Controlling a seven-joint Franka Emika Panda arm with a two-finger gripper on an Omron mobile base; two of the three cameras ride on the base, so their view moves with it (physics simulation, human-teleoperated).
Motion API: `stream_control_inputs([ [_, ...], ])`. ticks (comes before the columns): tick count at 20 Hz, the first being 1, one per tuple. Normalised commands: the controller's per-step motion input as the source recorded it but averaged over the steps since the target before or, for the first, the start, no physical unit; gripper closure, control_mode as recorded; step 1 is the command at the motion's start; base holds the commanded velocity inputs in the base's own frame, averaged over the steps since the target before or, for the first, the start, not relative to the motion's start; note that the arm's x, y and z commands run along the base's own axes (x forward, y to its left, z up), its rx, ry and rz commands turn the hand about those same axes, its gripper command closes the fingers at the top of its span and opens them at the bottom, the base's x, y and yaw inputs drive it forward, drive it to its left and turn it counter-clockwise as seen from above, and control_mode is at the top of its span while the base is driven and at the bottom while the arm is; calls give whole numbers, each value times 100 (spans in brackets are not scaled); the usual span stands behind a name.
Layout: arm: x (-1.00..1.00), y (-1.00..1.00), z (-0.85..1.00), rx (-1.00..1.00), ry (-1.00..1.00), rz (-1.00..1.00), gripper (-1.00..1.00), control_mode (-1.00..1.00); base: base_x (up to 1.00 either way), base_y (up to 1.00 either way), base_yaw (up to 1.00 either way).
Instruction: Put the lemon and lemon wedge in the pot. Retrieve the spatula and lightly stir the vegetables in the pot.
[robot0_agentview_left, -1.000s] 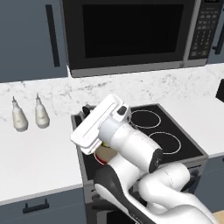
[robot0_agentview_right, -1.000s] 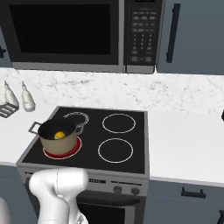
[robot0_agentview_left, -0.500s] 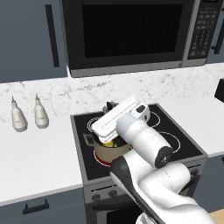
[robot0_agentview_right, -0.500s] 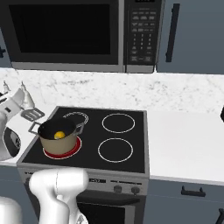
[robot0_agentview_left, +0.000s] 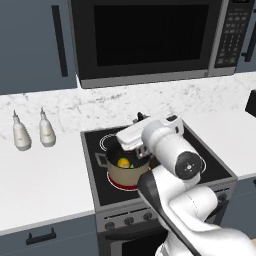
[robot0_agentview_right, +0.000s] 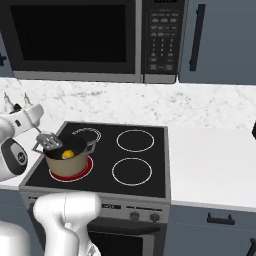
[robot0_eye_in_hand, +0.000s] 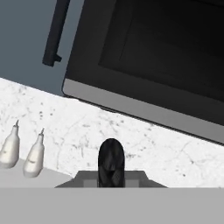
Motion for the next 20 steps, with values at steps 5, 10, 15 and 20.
stream_control_inputs([
  [5, 1, -15, -39, 15, 1, 0, 100, -100, 0, 0, 0],
  [10, 14, -37, -39, 10, 0, 2, 100, -100, 0, 0, 0],
  [15, 33, -28, -27, 7, 0, 4, 100, -100, 0, 0, 0],
  [20, 37, -2, -15, 7, -5, 9, 100, -100, 0, 0, 0],
])
